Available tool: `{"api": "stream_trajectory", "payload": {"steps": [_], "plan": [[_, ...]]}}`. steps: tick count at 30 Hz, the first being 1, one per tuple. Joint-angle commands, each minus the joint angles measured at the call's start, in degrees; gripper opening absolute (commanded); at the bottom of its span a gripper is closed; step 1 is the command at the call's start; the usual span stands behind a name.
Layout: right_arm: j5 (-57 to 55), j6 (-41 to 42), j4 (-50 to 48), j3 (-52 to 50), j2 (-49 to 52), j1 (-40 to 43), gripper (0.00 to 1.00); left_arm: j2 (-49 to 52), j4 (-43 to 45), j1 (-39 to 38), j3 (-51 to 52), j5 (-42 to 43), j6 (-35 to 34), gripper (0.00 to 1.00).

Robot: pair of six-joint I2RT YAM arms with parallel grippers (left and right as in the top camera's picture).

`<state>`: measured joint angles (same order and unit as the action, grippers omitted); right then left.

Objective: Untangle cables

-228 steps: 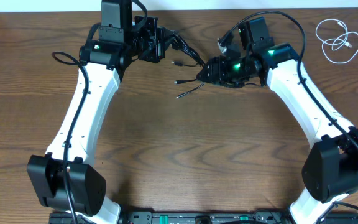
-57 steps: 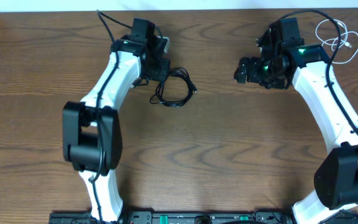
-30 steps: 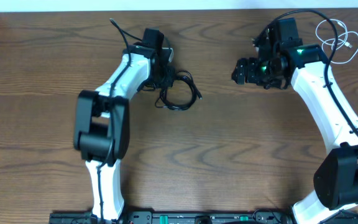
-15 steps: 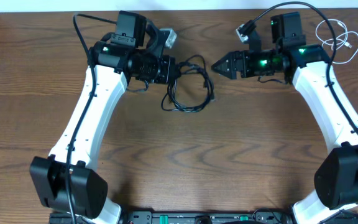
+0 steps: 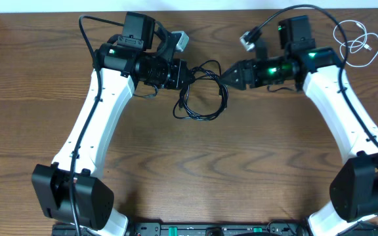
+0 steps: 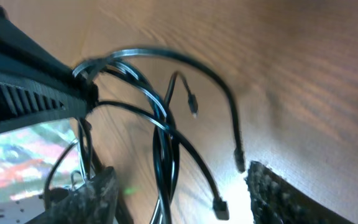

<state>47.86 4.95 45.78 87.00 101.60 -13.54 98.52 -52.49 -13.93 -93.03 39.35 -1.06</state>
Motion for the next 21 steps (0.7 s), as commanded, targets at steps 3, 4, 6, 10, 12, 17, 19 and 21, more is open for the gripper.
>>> {"api": "stream_trajectory", "payload": {"steps": [3,4,6,10,12,17,19,21], "plan": [[-4.3,-0.8,2.0,0.0,-1.5,-2.8,0.57,0.2,0.0,0.1,-0.2,1.6,0.9,0.07],[-4.9,-0.8,2.0,-0.4,-1.5,-3.5,0.54,0.2,0.0,0.1,-0.2,1.6,0.7,0.07],[-6.8,-0.8,2.0,-0.8,-1.5,-4.3,0.42,0.2,0.0,0.1,-0.2,1.6,0.7,0.07],[-7.3,-0.7,1.8,-1.1,-1.5,-4.4,0.05,0.2,-0.4,0.1,-0.2,1.6,0.7,0.08],[-7.2,-0.7,1.1,-1.1,-1.5,-3.9,0.01,0.2,-0.5,0.1,-0.2,0.2,0.7,0.07],[-16.4,6.3,2.6,-1.1,-1.5,-0.9,0.01,0.2,-0.4,0.1,-0.2,-15.5,-5.3,0.07],[-23.0,9.6,4.8,-1.1,-1.5,0.2,0.01,0.2,-0.4,0.1,-0.2,-17.8,-6.2,0.07],[-39.7,14.7,9.5,-2.1,-1.5,1.0,0.01,0.2,-0.2,0.1,-0.2,-19.0,-6.6,0.07]]}}
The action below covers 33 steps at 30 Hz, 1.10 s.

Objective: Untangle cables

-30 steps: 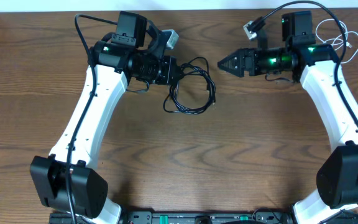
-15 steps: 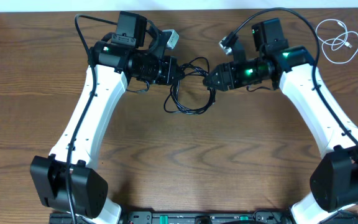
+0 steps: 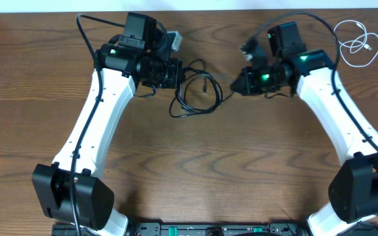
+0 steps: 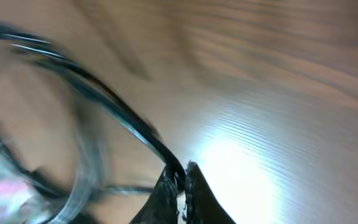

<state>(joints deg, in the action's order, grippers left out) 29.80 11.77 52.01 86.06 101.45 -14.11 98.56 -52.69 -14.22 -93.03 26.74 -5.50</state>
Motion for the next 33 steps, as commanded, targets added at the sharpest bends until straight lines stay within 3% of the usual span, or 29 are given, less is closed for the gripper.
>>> {"api": "stream_trajectory", "payload": {"steps": [1,4,7,9,12,14,16,17,19,27,30,32,33], "plan": [[-25.8,9.2,4.1,-1.7,-1.4,1.5,0.01,0.2,0.1,0.4,-0.2,-6.5,-2.2,0.07],[-36.8,13.0,4.8,-5.6,-1.4,1.5,0.01,0.2,0.1,0.4,-0.2,-6.5,-2.3,0.07],[-39.9,15.3,4.0,-9.9,-1.4,1.8,0.01,0.2,0.0,0.4,-0.2,-6.4,-2.4,0.07],[-36.8,14.6,3.0,-11.0,-1.4,2.3,0.01,0.2,0.0,0.4,-0.2,-5.7,-2.3,0.07],[-25.7,5.3,-0.2,-10.6,-1.8,2.4,0.05,0.2,0.0,0.4,-0.2,-1.7,-1.9,0.07],[-12.6,-2.0,-3.6,-9.7,-2.7,2.4,0.2,0.2,0.0,0.4,-0.2,4.0,0.5,0.07],[-3.3,-3.9,-7.0,-8.6,-3.5,2.8,0.58,0.2,-0.2,0.4,-0.2,10.4,2.7,0.07],[0.6,-3.6,-9.3,-8.0,-3.7,3.1,0.68,0.2,-0.4,0.4,-0.2,13.6,3.6,0.08],[7.2,-1.4,-14.1,-7.5,-3.7,3.8,0.75,0.2,-0.9,0.4,-0.2,18.2,3.8,0.07],[7.3,0.7,-15.8,-7.5,-3.3,1.5,0.73,0.2,-1.0,0.4,-0.2,23.6,3.8,0.07],[-5.2,6.8,-11.5,-7.7,-2.4,0.2,0.62,0.2,-0.9,0.4,-0.2,24.1,3.8,0.07],[-14.7,12.5,-7.7,-7.9,-2.0,0.2,0.47,0.1,-0.5,0.4,-0.2,24.3,3.8,0.08],[-20.7,16.2,-5.3,-8.1,-1.9,0.3,0.46,0.1,-0.1,0.5,-0.2,24.3,3.8,0.07]]}}
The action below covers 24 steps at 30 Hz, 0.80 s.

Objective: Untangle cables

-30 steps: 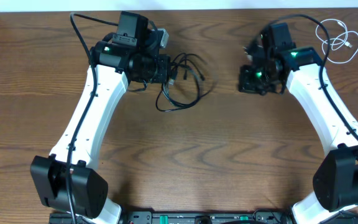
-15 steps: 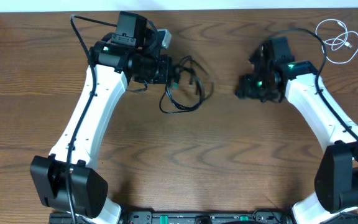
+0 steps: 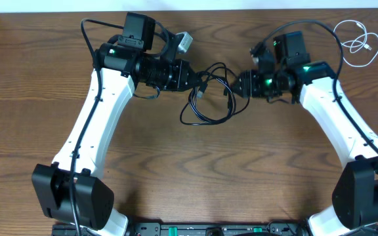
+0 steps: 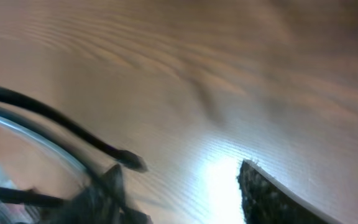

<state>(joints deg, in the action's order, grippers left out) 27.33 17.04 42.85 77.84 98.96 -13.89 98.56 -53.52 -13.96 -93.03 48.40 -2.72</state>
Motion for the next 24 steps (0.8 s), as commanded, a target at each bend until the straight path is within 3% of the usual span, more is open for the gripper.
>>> {"api": "stream_trajectory", "payload": {"steps": [1,6,11,14,17,24], "plan": [[-23.6,13.4,5.9,-0.1,0.7,0.4,0.45,0.1,1.2,0.4,-0.2,2.6,1.0,0.07],[-38.2,15.5,15.5,-0.3,0.7,4.3,0.41,0.1,3.5,2.6,-0.2,2.6,1.0,0.07],[-36.7,10.8,19.4,-0.3,0.7,8.7,0.39,0.1,3.8,4.3,-0.2,2.6,1.0,0.08],[-26.3,2.0,17.5,-0.2,0.6,9.6,0.41,0.1,5.0,4.3,-0.2,3.8,1.0,0.07],[-8.3,-9.5,14.4,1.6,-1.1,9.7,0.52,0.1,8.9,4.2,-0.2,7.9,1.0,0.07],[6.8,-12.7,10.0,9.8,-9.7,8.8,0.64,0.1,14.3,4.2,-0.2,9.2,1.0,0.08]]}}
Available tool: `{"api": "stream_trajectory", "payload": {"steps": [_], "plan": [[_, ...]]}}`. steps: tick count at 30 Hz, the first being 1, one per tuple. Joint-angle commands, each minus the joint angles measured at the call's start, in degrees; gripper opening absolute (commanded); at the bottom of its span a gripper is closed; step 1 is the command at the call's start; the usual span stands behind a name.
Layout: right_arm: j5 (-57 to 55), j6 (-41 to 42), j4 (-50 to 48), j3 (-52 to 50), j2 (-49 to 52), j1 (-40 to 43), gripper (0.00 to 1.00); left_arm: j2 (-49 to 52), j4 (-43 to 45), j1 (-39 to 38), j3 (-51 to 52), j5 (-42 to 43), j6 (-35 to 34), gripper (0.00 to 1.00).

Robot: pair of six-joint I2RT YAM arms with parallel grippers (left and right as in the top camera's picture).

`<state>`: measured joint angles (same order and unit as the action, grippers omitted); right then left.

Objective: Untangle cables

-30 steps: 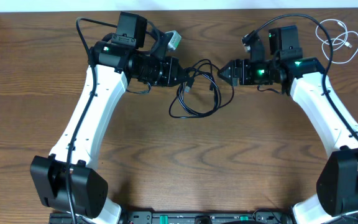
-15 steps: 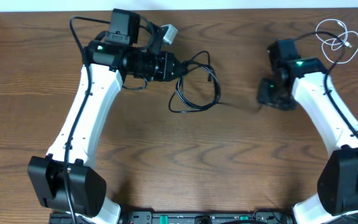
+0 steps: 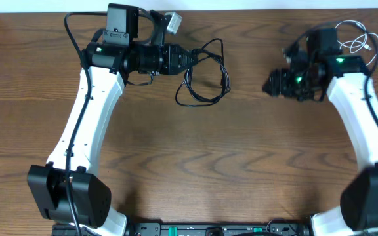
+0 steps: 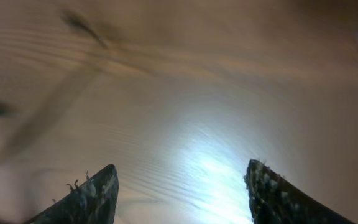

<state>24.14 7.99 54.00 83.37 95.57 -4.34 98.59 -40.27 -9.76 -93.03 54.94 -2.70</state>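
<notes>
A tangle of black cable lies in loops on the wooden table, at the back and left of centre. My left gripper is shut on its upper left part, and one strand arcs up and to the right from the fingers. My right gripper stands apart from the tangle, to its right. The right wrist view shows that gripper open, with only bare wood between its fingers. A blurred dark strand crosses the top left of that view.
A thin white cable lies coiled at the back right corner, behind the right arm. The table's back edge runs close behind both grippers. Both arm bases stand at the front edge.
My right gripper has moved to the right, away from the black tangle, and is still open. The left gripper has moved left and back, with the tangle in it.
At first both grippers were at the tangle, the right one open around several strands. Then the right gripper was shut on one strand. Later it was open again with a strand's end beside its finger. Now it stands clear, and only the left gripper holds the tangle.
</notes>
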Motion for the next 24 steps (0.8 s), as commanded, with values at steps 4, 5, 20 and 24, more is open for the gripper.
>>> {"api": "stream_trajectory", "payload": {"steps": [4,5,20,24], "plan": [[11.7,-1.0,-3.3,4.7,-9.9,-2.3,0.69,0.1,4.3,0.0,-0.2,2.5,0.9,0.07],[12.4,-0.3,-3.3,4.7,-9.9,-2.9,0.69,0.1,5.1,0.0,-0.2,2.5,0.9,0.07],[8.2,18.0,-5.1,4.6,-0.9,-15.6,0.62,0.1,7.4,0.0,-0.2,-2.7,-3.1,0.07],[7.8,21.4,-6.9,4.6,1.3,-17.8,0.59,0.1,7.4,0.0,-0.2,-12.0,-11.2,0.07]]}}
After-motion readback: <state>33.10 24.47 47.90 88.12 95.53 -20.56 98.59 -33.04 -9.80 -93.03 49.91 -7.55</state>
